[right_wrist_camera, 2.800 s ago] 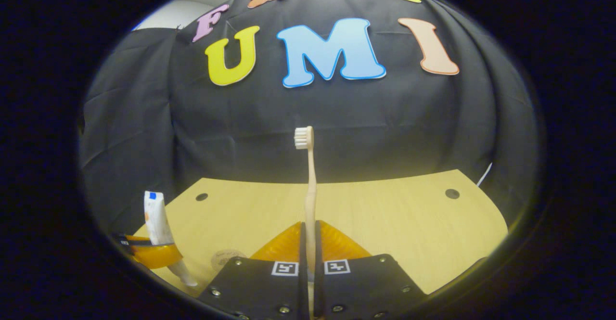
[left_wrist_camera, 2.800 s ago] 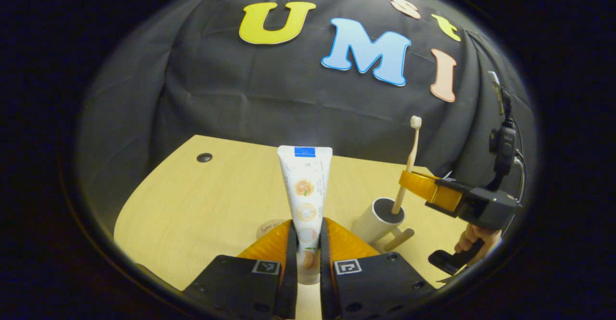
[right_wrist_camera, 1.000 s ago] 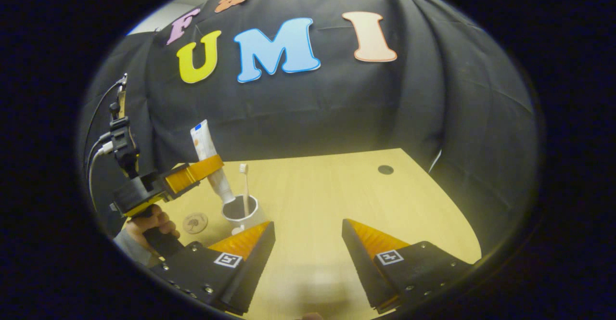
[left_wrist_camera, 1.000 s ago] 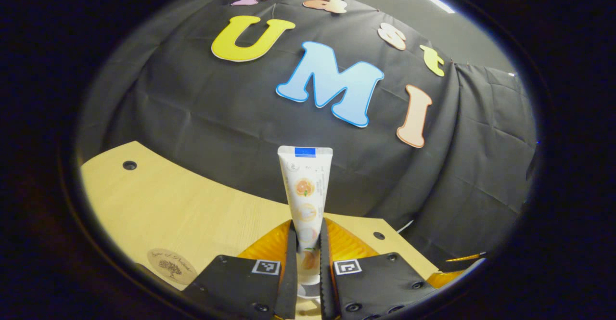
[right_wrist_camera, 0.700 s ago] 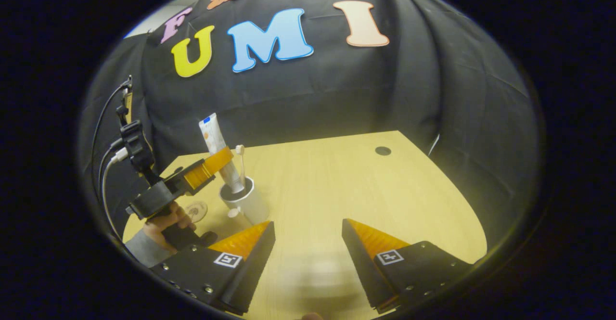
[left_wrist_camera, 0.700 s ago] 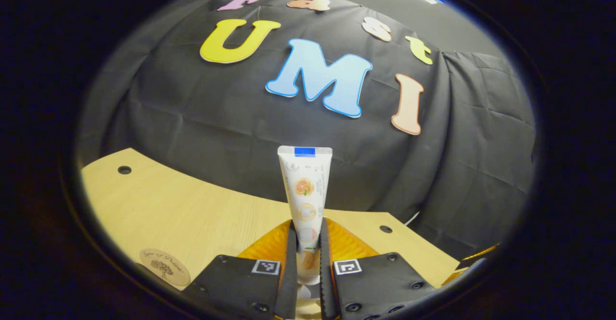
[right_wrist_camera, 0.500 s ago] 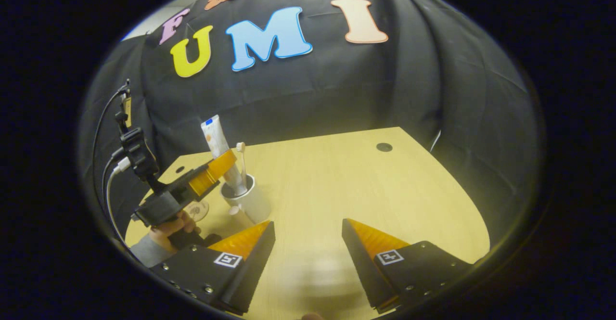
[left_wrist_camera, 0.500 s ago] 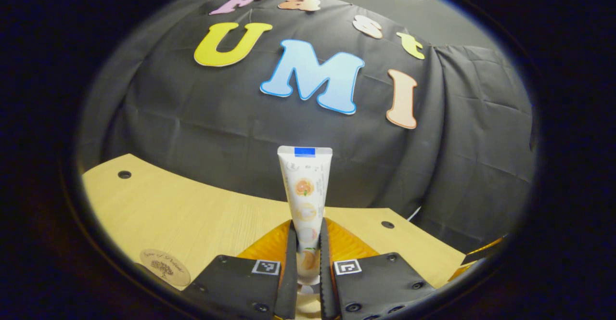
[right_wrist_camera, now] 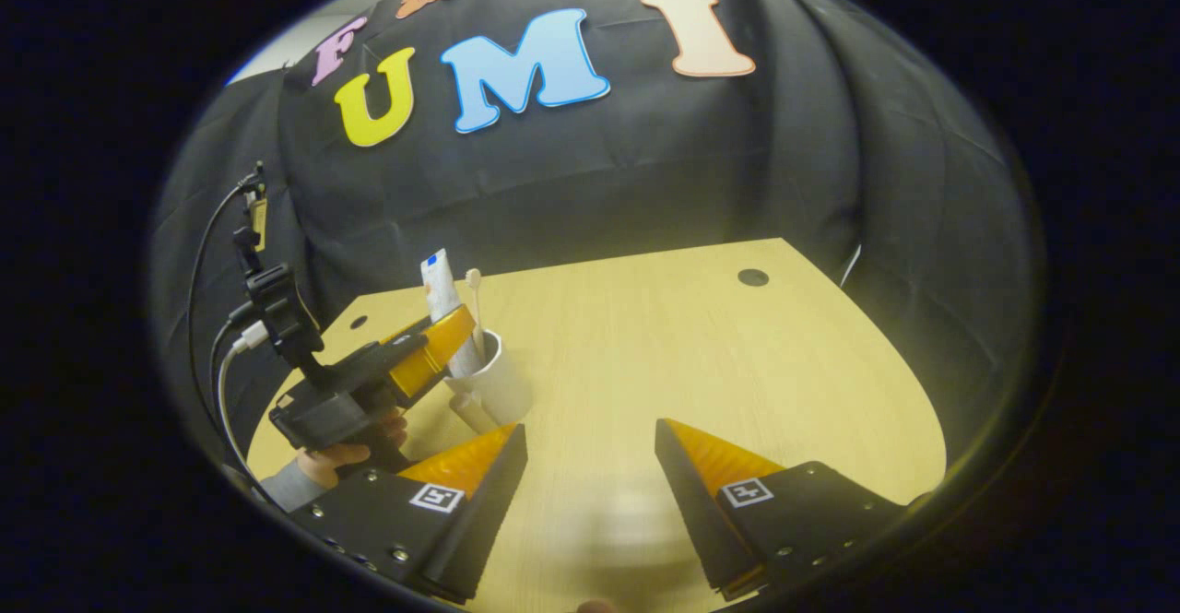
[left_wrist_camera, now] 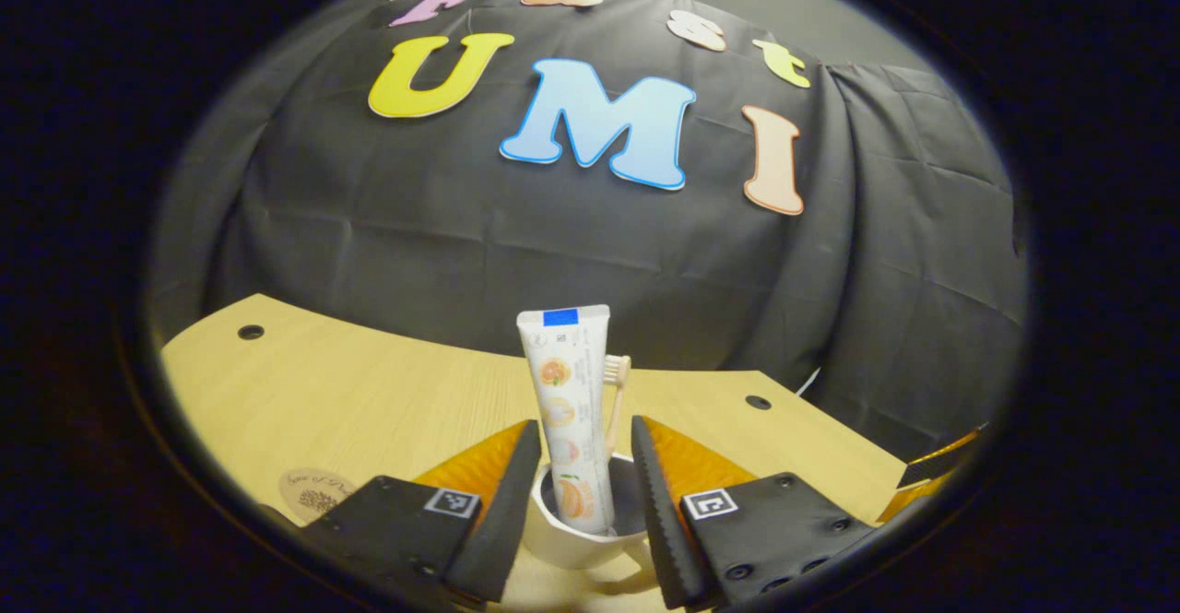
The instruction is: Put the toothbrush and toothpaste on the desktop into the cup, then pick up the cup and place it on the coaster on the desktop.
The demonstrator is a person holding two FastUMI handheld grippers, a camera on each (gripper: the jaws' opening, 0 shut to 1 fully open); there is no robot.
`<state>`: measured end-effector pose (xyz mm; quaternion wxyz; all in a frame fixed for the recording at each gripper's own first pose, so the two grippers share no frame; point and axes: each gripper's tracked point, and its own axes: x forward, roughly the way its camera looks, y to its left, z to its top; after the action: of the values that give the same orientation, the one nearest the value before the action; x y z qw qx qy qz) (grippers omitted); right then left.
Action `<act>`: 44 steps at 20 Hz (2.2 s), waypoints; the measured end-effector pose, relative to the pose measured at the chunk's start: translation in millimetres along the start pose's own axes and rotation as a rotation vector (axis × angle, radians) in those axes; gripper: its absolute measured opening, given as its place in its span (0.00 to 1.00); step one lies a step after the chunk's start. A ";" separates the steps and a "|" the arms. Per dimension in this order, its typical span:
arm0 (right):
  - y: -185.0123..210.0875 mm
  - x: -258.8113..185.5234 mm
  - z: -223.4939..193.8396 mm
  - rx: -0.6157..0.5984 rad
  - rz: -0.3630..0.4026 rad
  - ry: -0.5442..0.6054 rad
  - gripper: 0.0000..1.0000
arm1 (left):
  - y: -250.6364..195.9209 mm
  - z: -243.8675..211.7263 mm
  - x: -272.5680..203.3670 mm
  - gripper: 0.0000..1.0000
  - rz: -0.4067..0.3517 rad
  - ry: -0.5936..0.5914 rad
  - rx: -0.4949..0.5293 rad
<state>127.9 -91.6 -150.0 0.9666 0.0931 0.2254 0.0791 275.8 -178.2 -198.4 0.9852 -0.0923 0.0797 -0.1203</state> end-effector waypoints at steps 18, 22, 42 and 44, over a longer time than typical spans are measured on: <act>59.3 27.1 15.0 -0.133 0.057 0.071 0.86 | 36.1 82.0 -102.2 0.93 0.104 -0.042 0.098; 74.1 43.8 0.8 -0.178 0.037 0.167 0.86 | 54.2 85.2 -120.9 0.93 0.135 -0.010 0.102; 111.7 135.0 -50.7 -0.325 -0.002 0.595 0.86 | 126.1 58.8 -167.3 0.94 0.231 0.102 -0.027; 111.4 140.7 -55.5 -0.323 -0.007 0.633 0.86 | 130.9 57.0 -168.8 0.94 0.234 0.107 -0.036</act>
<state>215.2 51.9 -234.1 0.8513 -0.0910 0.4987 0.1351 153.3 -1.6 -146.7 0.9850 -0.0936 0.1447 -0.0078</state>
